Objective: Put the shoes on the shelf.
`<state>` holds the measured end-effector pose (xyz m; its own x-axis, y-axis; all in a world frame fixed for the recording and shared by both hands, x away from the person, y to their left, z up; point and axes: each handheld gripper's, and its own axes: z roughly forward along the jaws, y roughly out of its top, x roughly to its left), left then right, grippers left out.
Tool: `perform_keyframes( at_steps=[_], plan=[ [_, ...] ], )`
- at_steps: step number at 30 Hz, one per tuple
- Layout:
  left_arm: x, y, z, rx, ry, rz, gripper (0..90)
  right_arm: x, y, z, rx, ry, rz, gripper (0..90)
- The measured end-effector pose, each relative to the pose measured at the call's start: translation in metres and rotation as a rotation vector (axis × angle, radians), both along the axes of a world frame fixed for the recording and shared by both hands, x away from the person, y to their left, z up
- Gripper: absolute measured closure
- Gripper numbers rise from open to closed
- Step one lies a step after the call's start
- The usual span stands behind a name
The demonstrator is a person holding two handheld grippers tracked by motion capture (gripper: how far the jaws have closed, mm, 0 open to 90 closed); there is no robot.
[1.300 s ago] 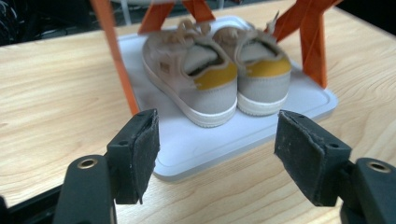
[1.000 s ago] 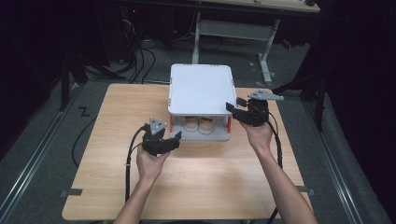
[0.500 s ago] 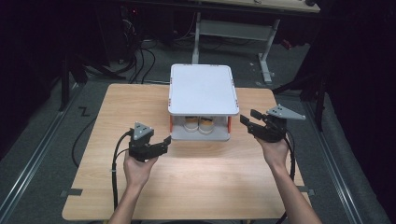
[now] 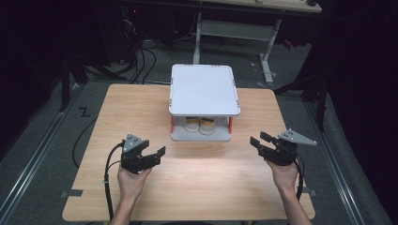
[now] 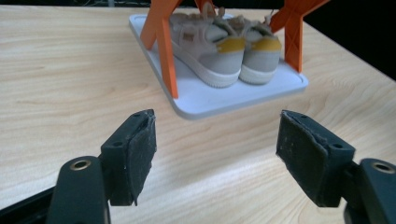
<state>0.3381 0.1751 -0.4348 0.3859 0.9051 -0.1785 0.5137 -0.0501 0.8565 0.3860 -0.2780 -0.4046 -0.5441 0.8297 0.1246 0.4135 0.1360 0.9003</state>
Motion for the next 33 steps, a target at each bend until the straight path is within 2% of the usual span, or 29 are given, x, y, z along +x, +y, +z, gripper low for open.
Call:
perform_keyframes(
  at_steps=[2, 4, 7, 12, 13, 19, 22, 25, 29, 30, 33],
  plan=[
    [-0.002, 0.0, -0.005, 0.016, 0.006, 0.004, 28.4, -0.004, -0.004, -0.009, 0.011, 0.015, -0.009, 46.1],
    [-0.004, 0.001, -0.01, 0.026, 0.019, 0.004, 28.3, -0.007, -0.008, -0.019, -0.002, 0.047, -0.027, 46.1],
    [-0.007, 0.0, -0.02, 0.063, 0.029, 0.014, 28.1, -0.011, -0.013, -0.03, -0.01, 0.071, -0.043, 46.0],
    [-0.008, 0.002, -0.037, 0.088, 0.08, 0.03, 27.9, -0.012, -0.017, -0.045, -0.028, 0.101, -0.056, 45.3],
    [-0.007, 0.002, -0.042, 0.091, 0.094, 0.037, 27.7, -0.012, -0.018, -0.052, -0.04, 0.12, -0.062, 44.9],
    [-0.001, 0.001, -0.054, 0.128, 0.11, 0.054, 27.7, -0.012, -0.018, -0.07, -0.093, 0.151, -0.085, 44.6],
    [0.0, 0.0, -0.057, 0.138, 0.118, 0.045, 27.7, -0.011, -0.019, -0.075, -0.093, 0.163, -0.093, 44.1],
    [0.004, -0.001, -0.062, 0.179, 0.128, 0.042, 27.3, -0.009, -0.02, -0.082, -0.107, 0.171, -0.11, 43.9],
    [0.005, 0.001, -0.065, 0.166, 0.126, 0.06, 27.3, -0.005, -0.022, -0.086, -0.123, 0.184, -0.124, 43.7],
    [0.006, 0.002, -0.067, 0.169, 0.137, 0.074, 27.2, -0.002, -0.022, -0.088, -0.141, 0.189, -0.135, 43.6],
    [0.008, 0.003, -0.068, 0.189, 0.133, 0.081, 27.2, 0.0, -0.021, -0.091, -0.173, 0.198, -0.137, 43.5]
  ],
)
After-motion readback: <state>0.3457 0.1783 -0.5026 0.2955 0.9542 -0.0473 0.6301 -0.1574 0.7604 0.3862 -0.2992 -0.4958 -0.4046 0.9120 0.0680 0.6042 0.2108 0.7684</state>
